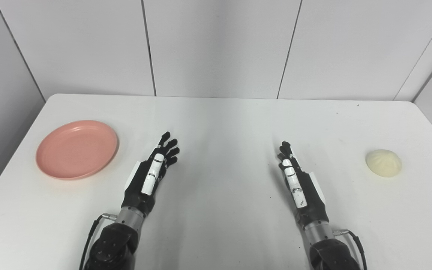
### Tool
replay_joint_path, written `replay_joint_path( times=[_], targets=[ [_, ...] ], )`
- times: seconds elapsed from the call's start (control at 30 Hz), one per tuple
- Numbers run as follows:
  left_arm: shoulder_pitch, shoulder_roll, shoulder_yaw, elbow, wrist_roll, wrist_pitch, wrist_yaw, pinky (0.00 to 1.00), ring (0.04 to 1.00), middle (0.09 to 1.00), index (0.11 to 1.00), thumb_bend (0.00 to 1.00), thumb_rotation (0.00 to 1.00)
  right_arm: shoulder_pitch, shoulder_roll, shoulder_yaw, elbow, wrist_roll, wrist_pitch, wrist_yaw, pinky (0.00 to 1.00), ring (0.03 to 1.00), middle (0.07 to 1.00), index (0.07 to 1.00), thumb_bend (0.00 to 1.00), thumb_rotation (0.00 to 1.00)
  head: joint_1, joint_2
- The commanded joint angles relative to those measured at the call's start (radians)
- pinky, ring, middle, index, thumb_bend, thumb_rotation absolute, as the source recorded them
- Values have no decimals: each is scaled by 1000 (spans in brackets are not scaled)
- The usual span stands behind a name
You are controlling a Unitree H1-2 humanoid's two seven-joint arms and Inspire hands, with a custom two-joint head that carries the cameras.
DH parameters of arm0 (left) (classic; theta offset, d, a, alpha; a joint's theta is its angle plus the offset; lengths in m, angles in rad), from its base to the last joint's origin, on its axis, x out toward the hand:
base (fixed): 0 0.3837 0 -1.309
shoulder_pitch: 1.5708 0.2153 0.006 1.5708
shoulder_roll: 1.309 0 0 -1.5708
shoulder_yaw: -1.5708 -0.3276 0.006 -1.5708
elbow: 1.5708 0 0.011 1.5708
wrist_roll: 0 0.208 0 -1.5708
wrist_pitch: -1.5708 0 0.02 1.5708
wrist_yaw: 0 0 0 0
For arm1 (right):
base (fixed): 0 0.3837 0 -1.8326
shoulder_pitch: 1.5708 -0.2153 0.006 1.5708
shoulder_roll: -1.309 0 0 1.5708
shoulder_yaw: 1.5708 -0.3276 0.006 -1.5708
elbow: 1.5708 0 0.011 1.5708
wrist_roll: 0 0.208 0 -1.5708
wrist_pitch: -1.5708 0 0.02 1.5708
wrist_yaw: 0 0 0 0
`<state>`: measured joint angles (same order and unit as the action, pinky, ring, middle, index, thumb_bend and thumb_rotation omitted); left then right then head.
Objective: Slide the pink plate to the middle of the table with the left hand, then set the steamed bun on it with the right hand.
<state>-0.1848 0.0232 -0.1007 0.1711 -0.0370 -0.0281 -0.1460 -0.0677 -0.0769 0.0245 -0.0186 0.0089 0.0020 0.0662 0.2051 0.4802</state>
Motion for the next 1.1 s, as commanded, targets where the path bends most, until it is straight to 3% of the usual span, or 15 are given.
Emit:
replay_joint_path(
  times=[0.0,0.1,0.27,0.53,1.07],
  targets=[
    [38,-27,-26,125,17,14,3,927,923,945,951,514,1000,20,-8,-6,45,18,-12,17,1000,998,1000,1000,194,1000,-1,1],
    [25,-49,-26,159,22,-7,13,937,928,946,952,495,1000,17,-24,-11,46,36,-14,28,1000,1000,1000,1000,201,1000,83,-13],
    [9,-76,-34,193,59,-26,39,931,926,940,947,492,1000,11,-44,-24,48,69,-15,49,1000,1000,1000,1000,175,1000,158,-24],
    [1,-91,-37,200,85,-29,50,942,937,947,953,503,1000,13,-47,-30,13,75,17,52,1000,1000,1000,1000,105,1000,164,-24],
    [-3,-94,-37,198,96,-33,60,934,925,936,945,488,1000,21,-46,-33,-40,74,55,50,1000,1000,1000,1000,58,1000,157,-6]
  ],
)
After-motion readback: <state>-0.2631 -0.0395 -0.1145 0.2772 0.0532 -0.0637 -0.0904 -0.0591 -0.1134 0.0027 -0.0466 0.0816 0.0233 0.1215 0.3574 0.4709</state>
